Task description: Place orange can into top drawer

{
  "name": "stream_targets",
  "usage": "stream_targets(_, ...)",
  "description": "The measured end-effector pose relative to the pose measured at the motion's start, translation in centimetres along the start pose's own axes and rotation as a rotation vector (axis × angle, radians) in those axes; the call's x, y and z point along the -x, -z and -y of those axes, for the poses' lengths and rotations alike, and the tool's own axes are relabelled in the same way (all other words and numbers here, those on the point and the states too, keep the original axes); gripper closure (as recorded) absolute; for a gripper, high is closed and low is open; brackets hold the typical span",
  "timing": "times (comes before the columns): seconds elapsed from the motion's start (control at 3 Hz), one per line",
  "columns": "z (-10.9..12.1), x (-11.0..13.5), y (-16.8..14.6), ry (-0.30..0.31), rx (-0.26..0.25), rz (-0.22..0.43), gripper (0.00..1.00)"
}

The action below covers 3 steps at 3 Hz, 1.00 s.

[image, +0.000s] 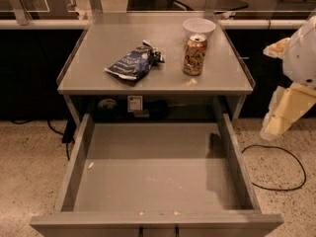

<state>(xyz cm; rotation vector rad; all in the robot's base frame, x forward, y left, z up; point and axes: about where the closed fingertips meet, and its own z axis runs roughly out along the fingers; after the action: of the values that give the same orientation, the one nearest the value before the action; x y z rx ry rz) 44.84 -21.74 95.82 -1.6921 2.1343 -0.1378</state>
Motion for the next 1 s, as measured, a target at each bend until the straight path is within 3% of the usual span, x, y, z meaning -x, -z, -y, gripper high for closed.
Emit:
stream_targets(0.33,1.5,-0.7,-3.7,0.005,-0.03,0.048,0.0)
stream_targets(0.67,3.9,-1.2,-12.0,0.026,-0.061,0.111,0.0)
stream_targets(1.0,8.1,-0.4,-17.8,0.037,-0.116,0.182,0.0)
